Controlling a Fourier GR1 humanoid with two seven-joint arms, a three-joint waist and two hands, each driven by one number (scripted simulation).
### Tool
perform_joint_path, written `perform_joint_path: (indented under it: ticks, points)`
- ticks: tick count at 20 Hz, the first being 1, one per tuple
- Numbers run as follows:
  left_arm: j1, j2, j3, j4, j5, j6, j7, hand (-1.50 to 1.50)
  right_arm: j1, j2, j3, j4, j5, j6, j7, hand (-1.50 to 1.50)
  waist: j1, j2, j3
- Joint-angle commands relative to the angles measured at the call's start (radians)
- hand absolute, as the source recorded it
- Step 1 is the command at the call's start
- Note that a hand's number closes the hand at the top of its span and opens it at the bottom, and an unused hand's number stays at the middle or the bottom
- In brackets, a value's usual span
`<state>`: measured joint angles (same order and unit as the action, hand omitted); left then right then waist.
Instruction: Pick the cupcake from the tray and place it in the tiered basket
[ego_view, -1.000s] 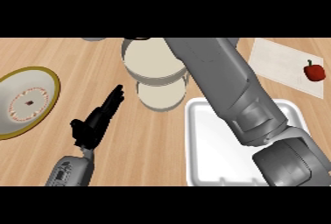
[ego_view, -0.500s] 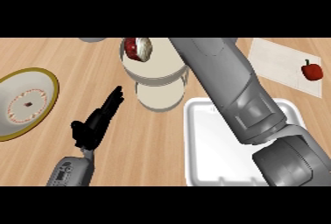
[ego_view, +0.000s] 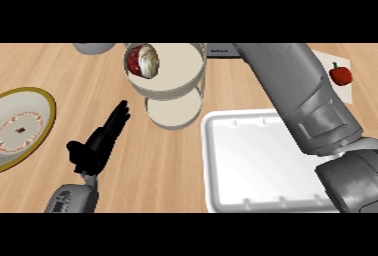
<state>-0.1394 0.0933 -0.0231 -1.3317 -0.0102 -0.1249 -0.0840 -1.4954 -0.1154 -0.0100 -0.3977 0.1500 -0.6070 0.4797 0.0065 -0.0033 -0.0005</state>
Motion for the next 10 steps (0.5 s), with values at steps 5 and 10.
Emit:
perform_joint_path:
  ticks: [5, 10]
  points:
    - [0.062, 0.007, 0.012, -0.035, 0.016, -0.008, -0.005, 0.0, 0.181, -0.181, -0.09, -0.249, -0.074, -0.003, -0.093, -1.5, -0.029, -0.008, 0.001]
    - [0.042, 0.022, 0.031, -0.066, 0.013, 0.015, 0.049, 0.0, 0.435, -0.322, -0.131, -0.441, -0.154, 0.179, -0.153, -1.5, -0.057, -0.013, 0.002]
